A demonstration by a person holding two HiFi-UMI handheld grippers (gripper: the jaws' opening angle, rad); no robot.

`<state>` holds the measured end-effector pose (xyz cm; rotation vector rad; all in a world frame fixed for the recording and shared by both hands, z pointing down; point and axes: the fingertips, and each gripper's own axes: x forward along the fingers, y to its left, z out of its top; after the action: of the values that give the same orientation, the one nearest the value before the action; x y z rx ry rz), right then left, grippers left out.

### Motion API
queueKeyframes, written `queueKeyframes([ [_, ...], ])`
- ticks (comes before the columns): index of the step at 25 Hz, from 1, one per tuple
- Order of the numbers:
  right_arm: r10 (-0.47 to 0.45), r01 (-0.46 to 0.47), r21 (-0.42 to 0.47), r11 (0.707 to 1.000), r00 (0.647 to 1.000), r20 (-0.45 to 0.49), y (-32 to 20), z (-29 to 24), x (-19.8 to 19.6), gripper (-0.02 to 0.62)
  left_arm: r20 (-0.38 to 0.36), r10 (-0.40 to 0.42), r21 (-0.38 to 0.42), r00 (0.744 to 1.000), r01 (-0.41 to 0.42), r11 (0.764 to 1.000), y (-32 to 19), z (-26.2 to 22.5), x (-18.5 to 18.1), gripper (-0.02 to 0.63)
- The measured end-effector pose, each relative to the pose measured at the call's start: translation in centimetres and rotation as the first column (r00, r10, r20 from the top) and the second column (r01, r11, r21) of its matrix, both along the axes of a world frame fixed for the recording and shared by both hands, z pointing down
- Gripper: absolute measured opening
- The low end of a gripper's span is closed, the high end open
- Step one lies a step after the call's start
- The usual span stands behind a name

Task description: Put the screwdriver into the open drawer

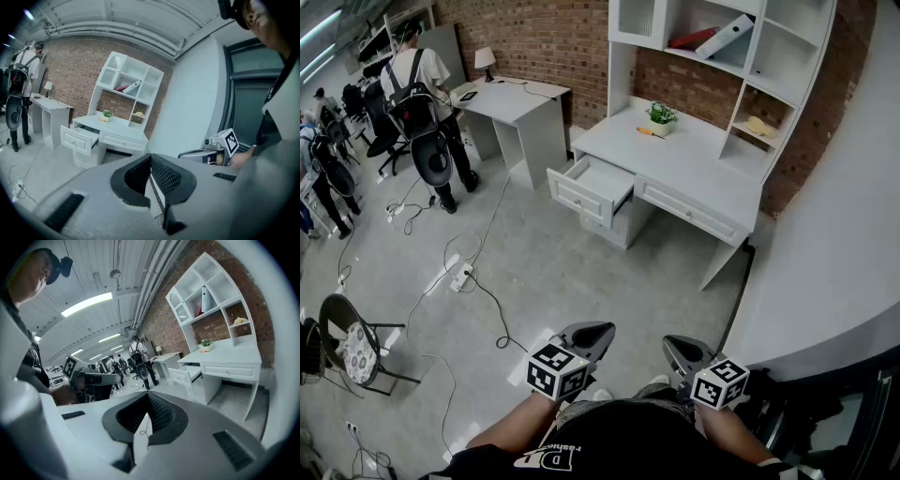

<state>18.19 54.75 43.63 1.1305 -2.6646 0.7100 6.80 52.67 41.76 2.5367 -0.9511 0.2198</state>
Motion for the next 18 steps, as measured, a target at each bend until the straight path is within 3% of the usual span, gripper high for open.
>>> queueKeyframes([
  [18, 0.008, -0.008, -0.011, 1.0, 1.0, 0.021, 1.5, 0.3, -0.3, 0.003, -0.001, 0.006, -0.002, 1.0, -0.006, 1.0, 1.3, 0.3, 0.0, 0.018],
])
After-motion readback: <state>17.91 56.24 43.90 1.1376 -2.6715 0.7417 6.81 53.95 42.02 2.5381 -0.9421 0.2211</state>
